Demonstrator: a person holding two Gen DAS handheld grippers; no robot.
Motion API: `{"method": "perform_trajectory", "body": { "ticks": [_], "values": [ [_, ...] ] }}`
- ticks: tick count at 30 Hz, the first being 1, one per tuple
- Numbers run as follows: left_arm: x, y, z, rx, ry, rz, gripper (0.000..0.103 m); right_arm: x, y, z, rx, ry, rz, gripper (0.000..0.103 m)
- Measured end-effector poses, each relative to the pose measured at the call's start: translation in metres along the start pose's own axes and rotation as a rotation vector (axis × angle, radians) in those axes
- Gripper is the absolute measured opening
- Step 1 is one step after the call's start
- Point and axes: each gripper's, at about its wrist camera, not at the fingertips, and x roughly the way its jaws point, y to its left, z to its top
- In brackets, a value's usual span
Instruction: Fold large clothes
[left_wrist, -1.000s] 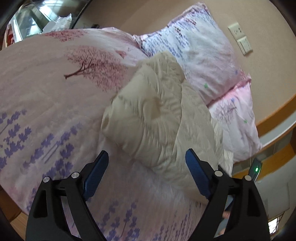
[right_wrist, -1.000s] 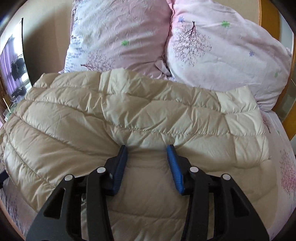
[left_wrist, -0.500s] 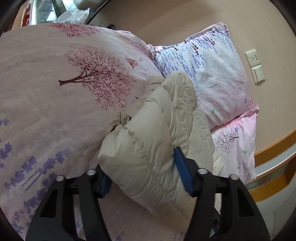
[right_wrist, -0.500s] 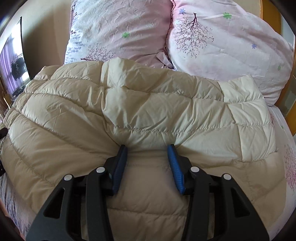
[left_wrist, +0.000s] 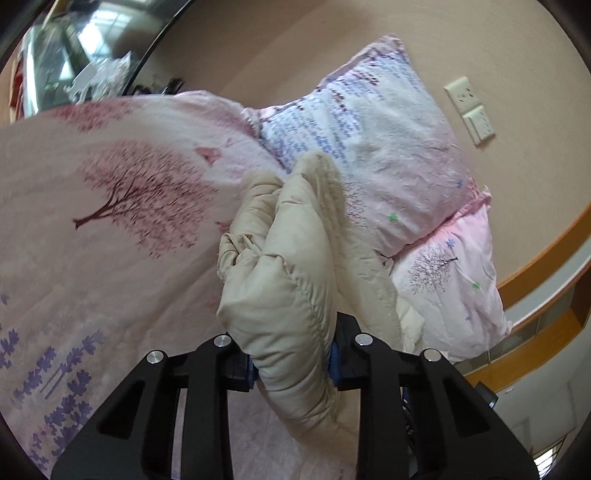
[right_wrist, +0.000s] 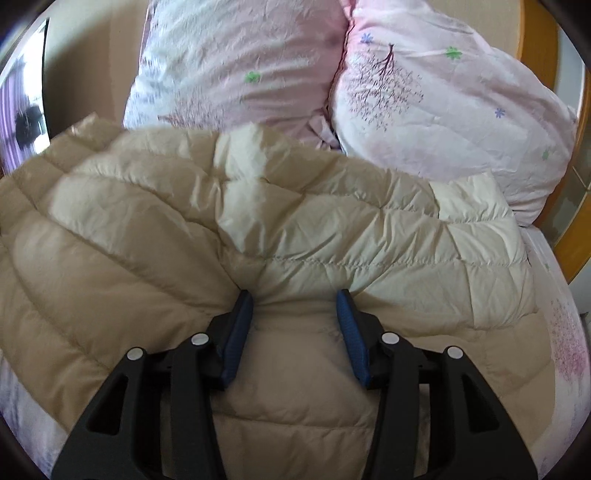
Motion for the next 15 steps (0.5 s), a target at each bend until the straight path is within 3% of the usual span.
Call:
{"method": "perform_trajectory", "body": {
  "ticks": [4, 10, 15],
  "values": [
    [-0.003, -0.012, 0.002, 0.044, -0.011, -0.021, 0.027, 0.002, 0.004, -0.001, -0.025, 0.002, 0.024, 0.048],
    [-0.008, -0.056, 0.003, 0.145, -0.022, -0.138, 0.026, 0.014, 0.007, -0.003, -0.045, 0.025, 0.014, 0.049],
    [-0.006, -0.102, -0.005, 0.250, 0.001, -0.279, 0.026, 0.016, 0.003, -0.005, -0.017, 0.034, 0.043, 0.049]
  ]
}}
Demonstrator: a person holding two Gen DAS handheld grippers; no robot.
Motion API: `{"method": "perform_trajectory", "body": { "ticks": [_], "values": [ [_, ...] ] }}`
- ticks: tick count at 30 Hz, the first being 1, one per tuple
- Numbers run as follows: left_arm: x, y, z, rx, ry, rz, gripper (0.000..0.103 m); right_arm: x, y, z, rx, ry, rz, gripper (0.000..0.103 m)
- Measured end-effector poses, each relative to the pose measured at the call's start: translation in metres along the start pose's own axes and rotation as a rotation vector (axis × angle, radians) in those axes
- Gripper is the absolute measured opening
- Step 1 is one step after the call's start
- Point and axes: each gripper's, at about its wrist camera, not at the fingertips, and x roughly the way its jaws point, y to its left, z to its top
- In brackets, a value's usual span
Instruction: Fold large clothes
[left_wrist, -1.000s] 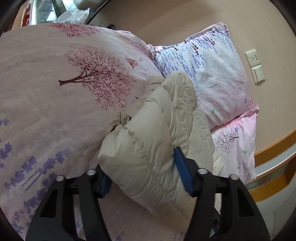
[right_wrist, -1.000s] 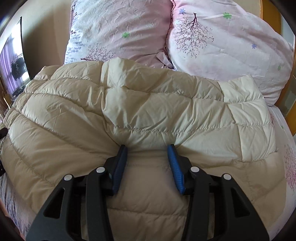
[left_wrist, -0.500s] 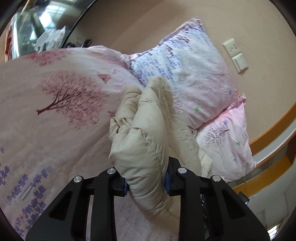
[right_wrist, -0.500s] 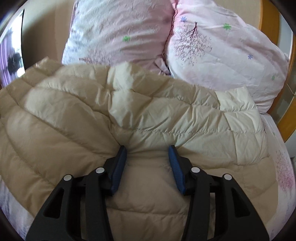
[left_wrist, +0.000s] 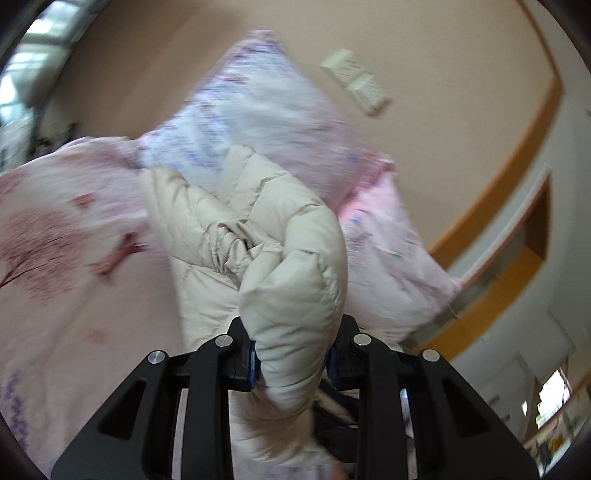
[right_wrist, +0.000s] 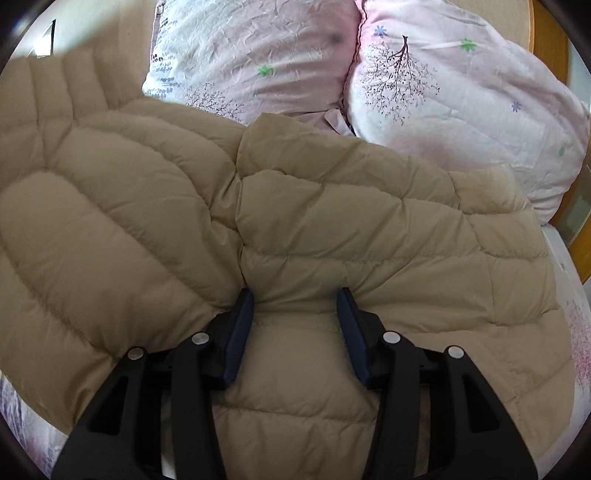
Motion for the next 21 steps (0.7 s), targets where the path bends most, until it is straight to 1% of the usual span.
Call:
{"method": "perform_trajectory", "body": {
  "ticks": [5, 9, 11, 14, 16, 19, 20, 21],
  "values": [
    [0.022, -0.039, -0.007, 0.078, 0.052, -0.164, 0.026, 0.001, -0.005, -0.002, 0.031, 0.006, 0.035, 0.050],
    [0.042, -0.059, -0.015, 0.084, 0.121, -0.289, 0.026, 0.002, -0.009, -0.003, 0.052, 0.009, 0.062, 0.050],
    [0.057, -0.069, -0.021, 0.086, 0.175, -0.341, 0.026, 0.002, -0.010, -0.003, 0.056, 0.009, 0.073, 0.051],
    [0.075, -0.079, -0.032, 0.098, 0.233, -0.355, 0.026, -0.001, -0.015, -0.003, 0.038, 0.005, 0.104, 0.052],
    [0.086, -0.083, -0.037, 0.094, 0.257, -0.367, 0.026, -0.007, -0.024, -0.005, 0.038, 0.004, 0.131, 0.054],
    [0.097, -0.087, -0.042, 0.088, 0.287, -0.381, 0.026, -0.026, -0.044, -0.014, 0.037, -0.015, 0.154, 0.062],
    [0.101, -0.088, -0.044, 0.094, 0.297, -0.378, 0.026, -0.037, -0.055, -0.019, 0.047, -0.029, 0.153, 0.066],
    [0.105, -0.089, -0.046, 0.098, 0.306, -0.375, 0.026, -0.044, -0.062, -0.023, 0.053, -0.037, 0.147, 0.068]
  ]
}}
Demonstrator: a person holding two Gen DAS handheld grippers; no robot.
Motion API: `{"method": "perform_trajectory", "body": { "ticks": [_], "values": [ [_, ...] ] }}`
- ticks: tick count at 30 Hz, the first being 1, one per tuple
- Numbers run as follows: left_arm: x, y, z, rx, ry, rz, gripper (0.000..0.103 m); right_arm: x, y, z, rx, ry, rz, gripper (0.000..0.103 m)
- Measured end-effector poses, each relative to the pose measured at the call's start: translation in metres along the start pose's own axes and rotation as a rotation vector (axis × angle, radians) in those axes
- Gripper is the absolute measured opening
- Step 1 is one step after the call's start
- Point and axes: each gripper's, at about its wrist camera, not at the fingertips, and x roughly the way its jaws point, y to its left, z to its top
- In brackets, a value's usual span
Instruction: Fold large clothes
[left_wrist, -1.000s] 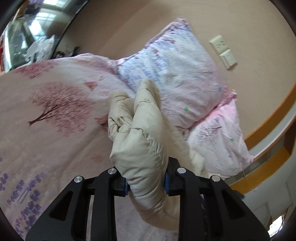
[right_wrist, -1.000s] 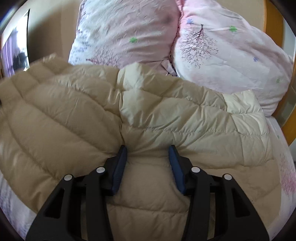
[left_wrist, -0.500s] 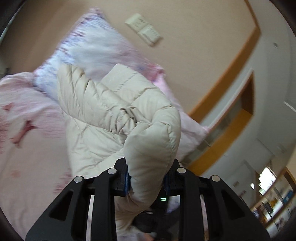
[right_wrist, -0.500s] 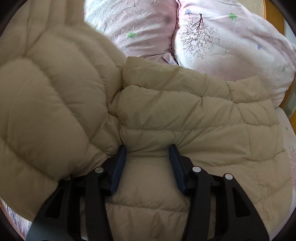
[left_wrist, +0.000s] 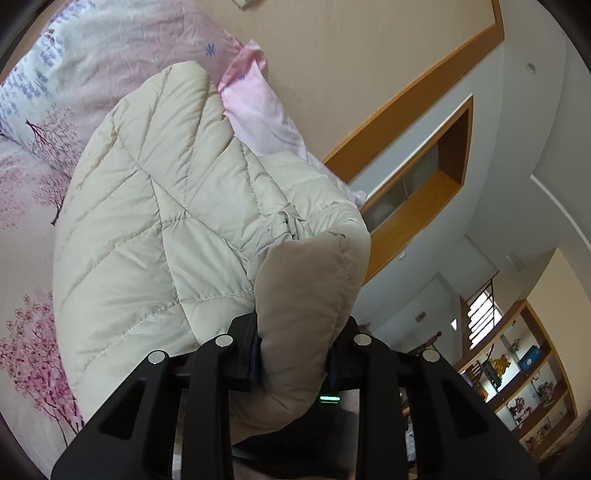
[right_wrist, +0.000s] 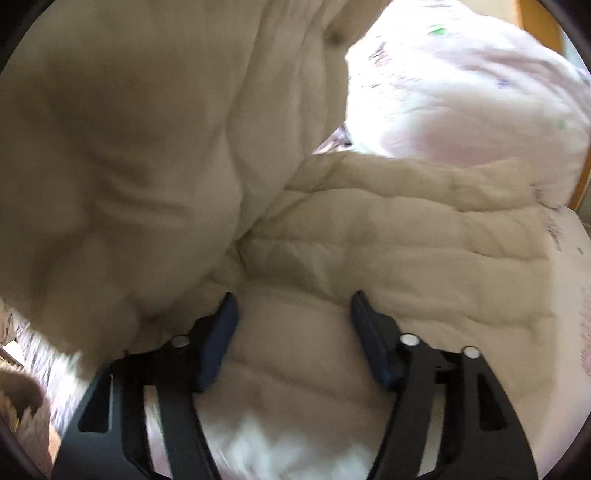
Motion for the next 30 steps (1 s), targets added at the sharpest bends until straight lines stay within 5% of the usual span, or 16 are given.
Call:
{"method": "perform_trajectory", "body": {
  "ticks": [5, 9, 19, 24, 30],
  "values": [
    [0.012, -0.008, -0.009, 0.030, 0.036, 0.014, 0.026, -0.032, -0.051, -0.021, 0.116, -0.018, -0.073, 0.068],
    [0.031, -0.023, -0.020, 0.091, 0.089, 0.018, 0.026, -0.022, -0.084, -0.027, 0.222, 0.038, -0.045, 0.068],
    [0.089, -0.021, -0.055, 0.081, 0.288, 0.005, 0.026, -0.016, -0.092, -0.031, 0.212, 0.038, 0.035, 0.071],
    [0.096, -0.026, -0.062, 0.125, 0.304, 0.062, 0.027, -0.055, -0.121, -0.047, 0.232, -0.022, -0.034, 0.072],
    [0.107, -0.036, -0.084, 0.297, 0.349, 0.161, 0.035, -0.090, -0.175, -0.053, 0.425, -0.090, -0.070, 0.072]
  ]
}}
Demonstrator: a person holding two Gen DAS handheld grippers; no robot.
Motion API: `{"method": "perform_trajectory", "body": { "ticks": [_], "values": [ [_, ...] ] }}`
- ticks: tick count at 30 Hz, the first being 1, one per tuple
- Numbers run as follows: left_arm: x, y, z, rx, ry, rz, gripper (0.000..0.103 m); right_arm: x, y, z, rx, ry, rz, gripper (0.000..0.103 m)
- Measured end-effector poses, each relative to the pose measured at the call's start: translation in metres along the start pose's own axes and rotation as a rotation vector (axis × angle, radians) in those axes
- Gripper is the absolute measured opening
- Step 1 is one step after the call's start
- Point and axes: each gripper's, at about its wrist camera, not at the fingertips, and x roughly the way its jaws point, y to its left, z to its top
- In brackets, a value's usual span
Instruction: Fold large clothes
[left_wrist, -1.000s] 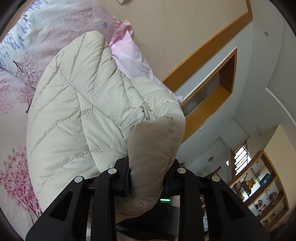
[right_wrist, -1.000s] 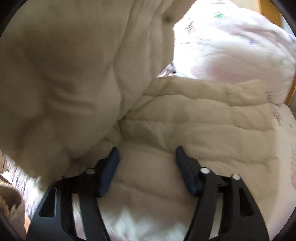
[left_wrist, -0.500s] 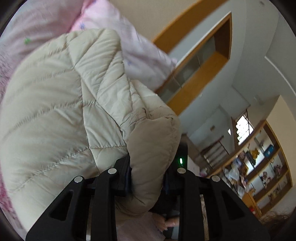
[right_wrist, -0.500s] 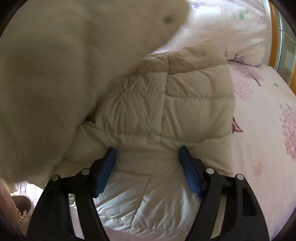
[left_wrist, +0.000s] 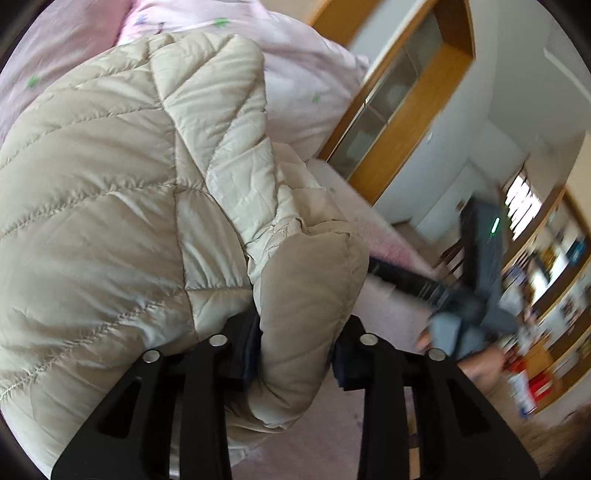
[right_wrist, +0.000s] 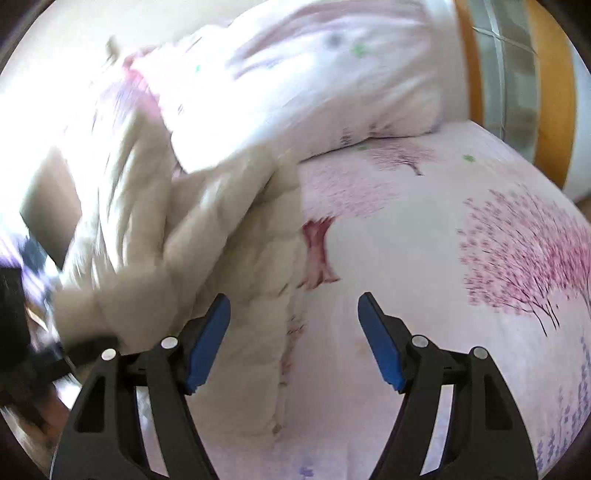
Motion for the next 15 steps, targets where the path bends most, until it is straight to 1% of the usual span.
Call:
{"method": "perform_trajectory", "body": {
  "ticks": [2, 3, 4, 5, 6, 7, 8, 10, 11, 15],
  "values": [
    [0.005, -0.008, -0.004, 0.062, 0.014, 0.038, 0.044, -0.007, -0.009, 0.011, 0.043, -0.028, 0.043, 0.072],
    [0.007, -0.013, -0.004, 0.090, 0.018, 0.056, 0.046, -0.011, -0.007, 0.017, 0.050, -0.046, 0.075, 0.072],
    [0.010, -0.019, -0.007, 0.133, 0.023, 0.084, 0.050, -0.014, -0.005, 0.024, 0.051, -0.057, 0.110, 0.072],
    [0.013, -0.026, -0.010, 0.183, 0.030, 0.119, 0.055, -0.014, -0.005, 0.029, 0.048, -0.061, 0.143, 0.072],
    [0.017, -0.033, -0.015, 0.227, 0.036, 0.149, 0.057, -0.015, 0.003, 0.035, 0.040, -0.058, 0.185, 0.072],
    [0.021, -0.040, -0.019, 0.281, 0.044, 0.191, 0.059, -0.013, 0.011, 0.043, 0.028, -0.049, 0.228, 0.072],
    [0.023, -0.043, -0.024, 0.313, 0.049, 0.218, 0.061, -0.008, 0.018, 0.053, 0.013, -0.032, 0.268, 0.072],
    [0.029, -0.051, -0.032, 0.375, 0.066, 0.261, 0.063, -0.005, 0.031, 0.061, -0.008, 0.003, 0.320, 0.072],
    [0.030, -0.050, -0.034, 0.389, 0.070, 0.271, 0.065, 0.004, 0.039, 0.068, -0.017, 0.032, 0.341, 0.072],
    [0.035, -0.056, -0.037, 0.428, 0.085, 0.291, 0.068, 0.037, 0.055, 0.088, -0.019, 0.126, 0.364, 0.072]
  ]
}}
